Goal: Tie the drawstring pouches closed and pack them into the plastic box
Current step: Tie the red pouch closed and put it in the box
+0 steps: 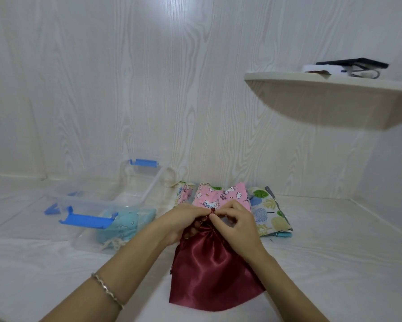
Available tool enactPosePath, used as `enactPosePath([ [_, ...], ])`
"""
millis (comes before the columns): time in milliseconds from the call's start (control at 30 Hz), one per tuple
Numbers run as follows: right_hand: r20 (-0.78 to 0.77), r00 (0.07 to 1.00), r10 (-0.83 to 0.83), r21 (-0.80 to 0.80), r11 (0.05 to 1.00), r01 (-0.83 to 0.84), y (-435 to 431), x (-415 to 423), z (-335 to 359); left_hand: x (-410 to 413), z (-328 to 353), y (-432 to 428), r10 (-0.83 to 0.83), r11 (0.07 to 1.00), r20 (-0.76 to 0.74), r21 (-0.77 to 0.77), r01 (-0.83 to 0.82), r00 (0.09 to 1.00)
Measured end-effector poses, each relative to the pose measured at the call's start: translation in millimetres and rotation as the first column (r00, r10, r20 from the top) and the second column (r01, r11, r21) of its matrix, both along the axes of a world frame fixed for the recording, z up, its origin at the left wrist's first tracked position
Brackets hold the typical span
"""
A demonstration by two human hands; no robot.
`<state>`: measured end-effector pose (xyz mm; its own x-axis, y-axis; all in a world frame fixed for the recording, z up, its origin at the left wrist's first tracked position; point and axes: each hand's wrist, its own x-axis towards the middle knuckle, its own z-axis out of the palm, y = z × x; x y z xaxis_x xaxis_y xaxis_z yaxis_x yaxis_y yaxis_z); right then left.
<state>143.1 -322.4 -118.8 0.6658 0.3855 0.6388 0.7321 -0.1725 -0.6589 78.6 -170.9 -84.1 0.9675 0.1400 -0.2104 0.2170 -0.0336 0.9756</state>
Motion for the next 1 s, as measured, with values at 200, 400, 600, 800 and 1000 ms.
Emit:
enactPosePath([
  [200, -0.27, 0.96, 0.078, 0.072, 0.996, -0.061, -10.2, 9.6, -3.4, -4.3, -6.5, 9.2, 0.048, 0.987, 0.163, 0.142, -0.071, 0.985],
  [400, -0.466, 0.878, 0.107, 0.148, 0.988, -0.042, -31.4, 21.7, -9.8, -12.4, -15.6, 23.6, 0.055, 0.909, 0.179, 0.399, -0.124, 0.982],
  [600, -0.537, 0.832, 0.141, 0.205, 0.978, -0.033, -37.3, 25.6, -14.7, -10.2, -23.3, 24.2, 0.072, 0.924, 0.115, 0.367, -0.109, 0.991],
  [800, -0.551, 0.823, 0.139, 0.182, 0.982, -0.044, -37.6, 27.8, -11.4, -15.9, -18.8, 12.6, 0.048, 0.963, 0.052, 0.263, -0.06, 0.998],
  [1000, -0.535, 0.832, 0.146, 0.168, 0.984, -0.064, -38.0, 26.7, -11.6, -21.4, -15.6, 5.6, 0.0, 0.958, 0.05, 0.287, -0.014, 0.999],
])
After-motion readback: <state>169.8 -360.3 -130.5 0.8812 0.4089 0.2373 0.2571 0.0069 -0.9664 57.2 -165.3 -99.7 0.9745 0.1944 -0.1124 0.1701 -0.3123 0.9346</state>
